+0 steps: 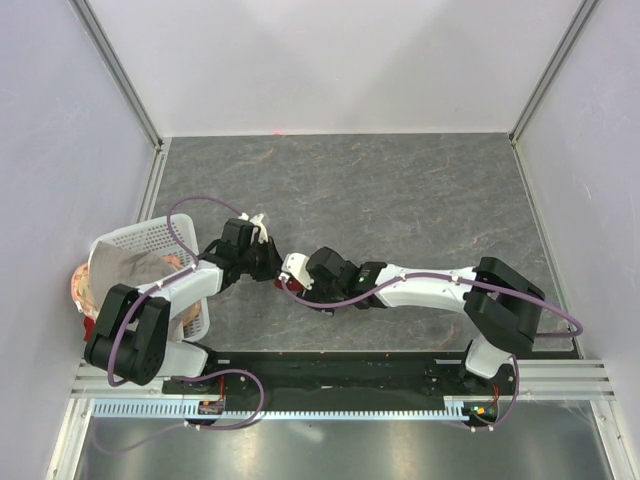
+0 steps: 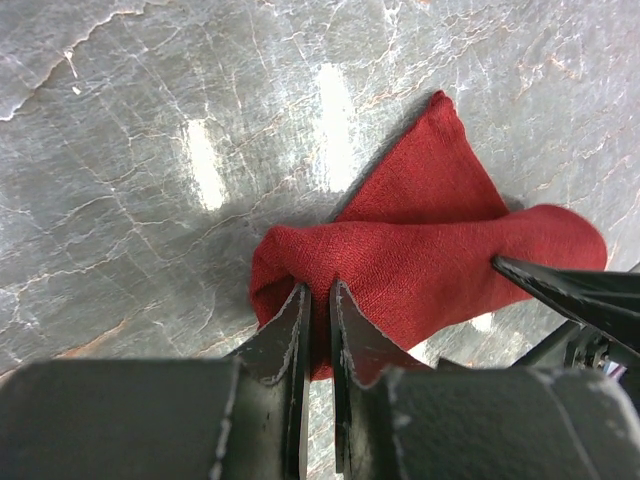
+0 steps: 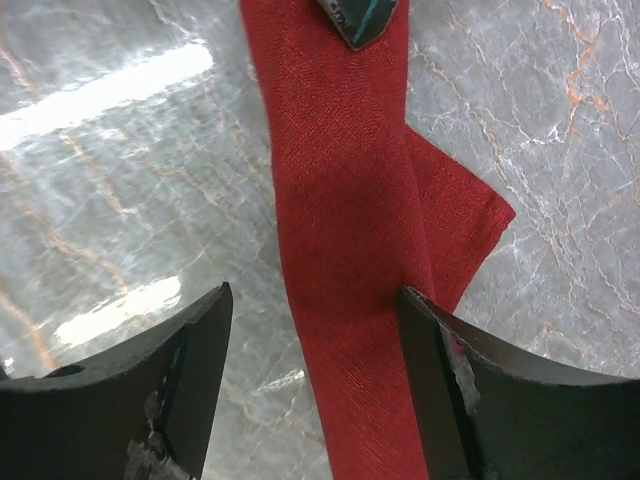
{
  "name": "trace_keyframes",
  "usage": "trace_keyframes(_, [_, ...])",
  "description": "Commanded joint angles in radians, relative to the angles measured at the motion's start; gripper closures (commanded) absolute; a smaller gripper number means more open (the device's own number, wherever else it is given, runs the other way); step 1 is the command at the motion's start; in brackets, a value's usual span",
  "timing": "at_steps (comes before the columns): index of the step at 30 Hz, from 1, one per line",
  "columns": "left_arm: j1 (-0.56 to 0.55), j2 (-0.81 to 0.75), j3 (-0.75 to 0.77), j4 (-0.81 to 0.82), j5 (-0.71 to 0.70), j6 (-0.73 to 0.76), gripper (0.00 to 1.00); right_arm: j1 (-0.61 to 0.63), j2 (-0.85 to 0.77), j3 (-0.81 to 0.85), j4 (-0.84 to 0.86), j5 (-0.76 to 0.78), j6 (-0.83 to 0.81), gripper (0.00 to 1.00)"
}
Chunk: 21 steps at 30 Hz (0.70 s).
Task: Fold the napkin, place the utensils inside, and roll it up
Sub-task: Roll the napkin with the utensil
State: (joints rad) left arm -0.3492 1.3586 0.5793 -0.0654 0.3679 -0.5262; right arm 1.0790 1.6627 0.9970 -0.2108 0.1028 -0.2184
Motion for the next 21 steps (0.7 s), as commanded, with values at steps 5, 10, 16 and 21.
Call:
trace_keyframes(5, [-0.004, 0.019, 0.031, -0.034, 0.028, 0.031, 0.89, 0.002, 0.078, 0.003, 0.056, 0.092, -0.032, 0.28])
trace_keyframes(10, [-0.004, 0.025, 0.036, -0.034, 0.035, 0.043, 0.88, -0.014, 0.098, 0.018, 0.054, 0.117, -0.03, 0.28])
trace_keyframes(16, [-0.004, 0.033, 0.042, -0.034, 0.042, 0.051, 0.87, -0.04, 0.105, 0.038, 0.045, 0.101, -0.056, 0.3])
trace_keyframes(21, [-0.004, 0.045, 0.042, -0.034, 0.042, 0.054, 0.87, -0.036, 0.052, 0.045, 0.025, 0.067, -0.079, 0.27])
